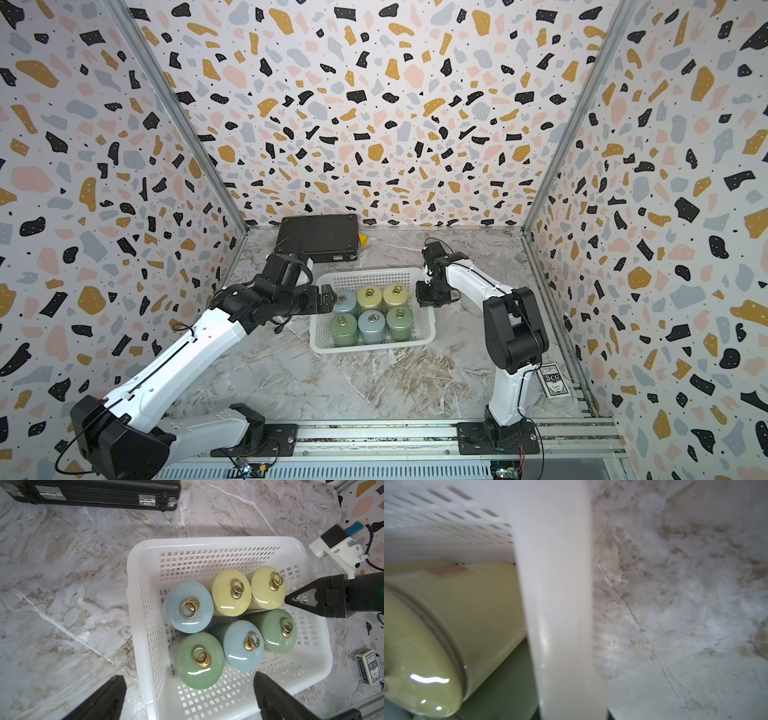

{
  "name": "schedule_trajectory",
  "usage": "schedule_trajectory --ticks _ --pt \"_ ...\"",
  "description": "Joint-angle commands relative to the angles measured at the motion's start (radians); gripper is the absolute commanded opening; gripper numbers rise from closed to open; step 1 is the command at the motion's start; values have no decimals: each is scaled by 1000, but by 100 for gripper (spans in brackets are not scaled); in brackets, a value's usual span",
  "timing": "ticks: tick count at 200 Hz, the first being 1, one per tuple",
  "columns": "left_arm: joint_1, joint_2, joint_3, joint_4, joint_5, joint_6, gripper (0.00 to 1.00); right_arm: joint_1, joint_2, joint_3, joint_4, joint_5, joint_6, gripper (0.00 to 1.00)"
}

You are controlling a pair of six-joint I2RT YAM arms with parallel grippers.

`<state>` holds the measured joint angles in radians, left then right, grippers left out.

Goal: Take the tea canister out of the basket
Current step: Move the basket to the center of the board.

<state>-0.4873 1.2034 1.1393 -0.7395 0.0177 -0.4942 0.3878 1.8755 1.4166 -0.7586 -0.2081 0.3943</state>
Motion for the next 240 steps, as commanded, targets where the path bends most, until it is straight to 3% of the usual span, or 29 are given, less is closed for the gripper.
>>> schedule_trajectory --ticks 1,94,111,131,151,185,225,240 --pt "-4 6 25 9 17 -4 100 -30 18 70 40 74 76 6" --pt "-4 33 27 11 45 -1 100 -71 42 68 36 79 105 7" --pt "-4 33 24 9 40 -4 100 -75 42 68 40 69 99 18" --pt "-4 32 16 9 26 -4 100 -75 29 71 50 59 79 40" --pt "-4 29 5 9 12 16 100 -74 -10 80 48 55 52 56" --pt "-4 37 -8 10 44 74 100 -75 -141 57 45 53 4 68" --pt "-5 89 -26 21 83 96 100 -49 -332 -47 72 -33 -59 81" --pt "-7 115 -32 32 99 98 100 -26 -403 -93 78 -43 -78 91"
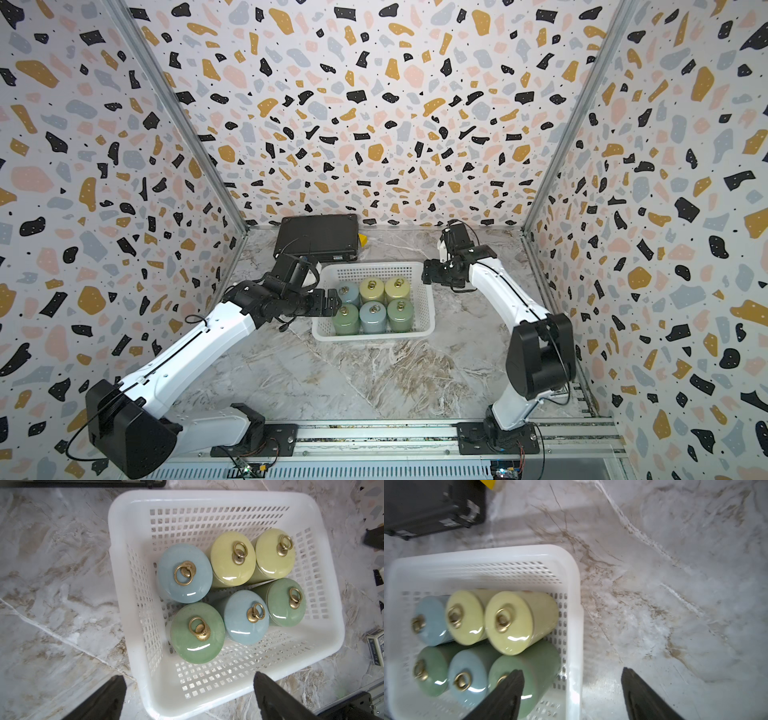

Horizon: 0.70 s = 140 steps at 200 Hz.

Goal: Take the tea canister out of the basket
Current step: Move the basket to the center of the board, then pick up the tea canister from the basket.

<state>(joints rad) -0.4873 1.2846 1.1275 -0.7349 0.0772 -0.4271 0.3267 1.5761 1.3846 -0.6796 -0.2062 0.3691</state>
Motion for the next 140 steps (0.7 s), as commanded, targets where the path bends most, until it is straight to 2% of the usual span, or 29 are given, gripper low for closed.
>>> schedule_trajectory --ticks 1,22,78,140 --pt "-7 36 -20 28 40 32 100 37 -108 -64 -1 -45 -54 92" --pt "-15 87 -14 37 63 43 96 71 -191 -114 -3 -68 -64 99" --pt "-49 204 21 4 63 85 86 170 -326 -195 -12 -118 -46 99" --pt "-59 304 73 -26 38 150 82 247 -336 -209 -12 -120 -33 99"
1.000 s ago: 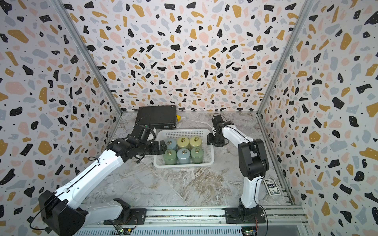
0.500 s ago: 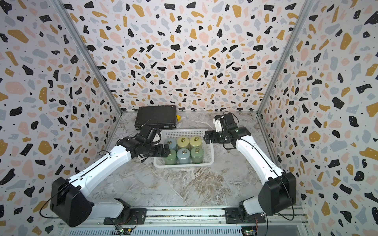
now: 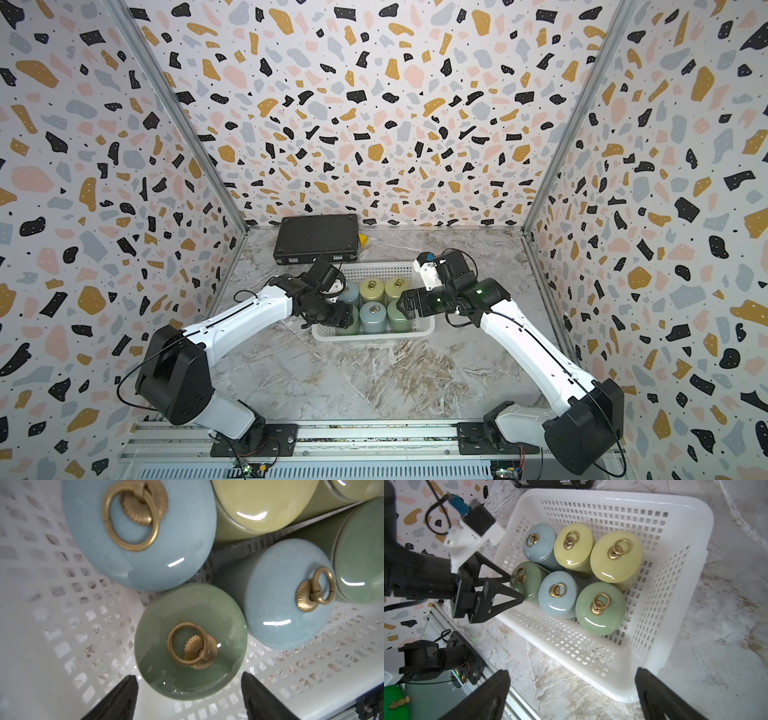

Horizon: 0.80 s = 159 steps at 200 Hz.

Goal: Take the tea canister out of the basket
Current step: Pick up the tea canister from the basket.

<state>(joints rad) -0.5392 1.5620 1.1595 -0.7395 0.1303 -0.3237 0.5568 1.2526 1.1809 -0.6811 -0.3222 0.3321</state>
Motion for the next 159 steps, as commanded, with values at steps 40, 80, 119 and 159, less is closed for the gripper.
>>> schedule_trajectory --ticks 40,80,119,159 --pt "-19 77 57 -20 -17 71 84 28 -3 -5 12 -18 6 99" --pt "-30 131 88 -16 -23 77 85 33 4 -11 23 -21 6 99" --pt "-39 160 93 -11 -52 94 91 35 11 -10 18 -17 9 99" --pt "-40 180 106 17 -78 84 94 36 19 -10 20 -17 13 99"
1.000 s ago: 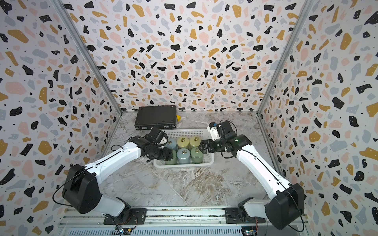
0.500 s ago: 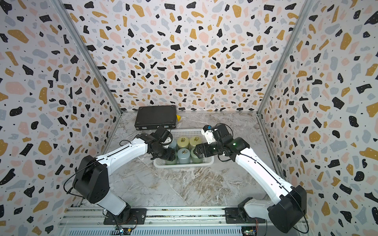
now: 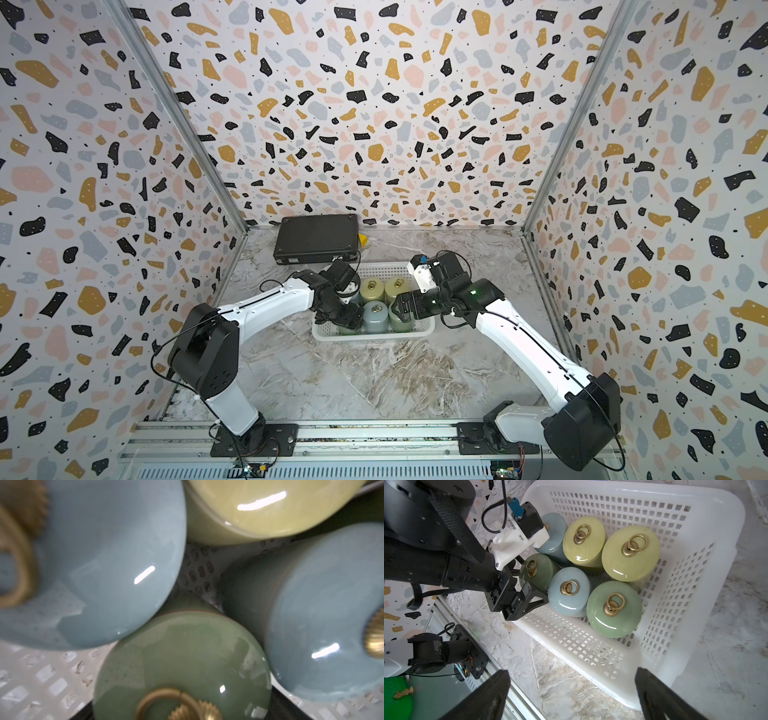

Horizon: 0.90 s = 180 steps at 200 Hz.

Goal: Take the tea canister out of the basket
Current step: Pick up the tea canister from the basket.

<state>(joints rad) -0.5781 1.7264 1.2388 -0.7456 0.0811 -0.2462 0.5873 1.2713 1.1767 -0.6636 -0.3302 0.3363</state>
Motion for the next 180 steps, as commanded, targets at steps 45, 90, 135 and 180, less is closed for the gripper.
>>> schedule_trajectory --ticks 45,90,135,180 --pt "-2 48 34 73 -37 -8 98 6 3 -5 -1 -11 12 99" --pt "-2 53 33 89 -44 -8 93 6 5 -3 -4 -10 10 99" --pt "-4 -41 18 70 -56 -28 81 6 12 -4 1 -13 14 99" --pt "-8 -133 47 18 -64 -67 82 8 22 -6 15 -30 17 99"
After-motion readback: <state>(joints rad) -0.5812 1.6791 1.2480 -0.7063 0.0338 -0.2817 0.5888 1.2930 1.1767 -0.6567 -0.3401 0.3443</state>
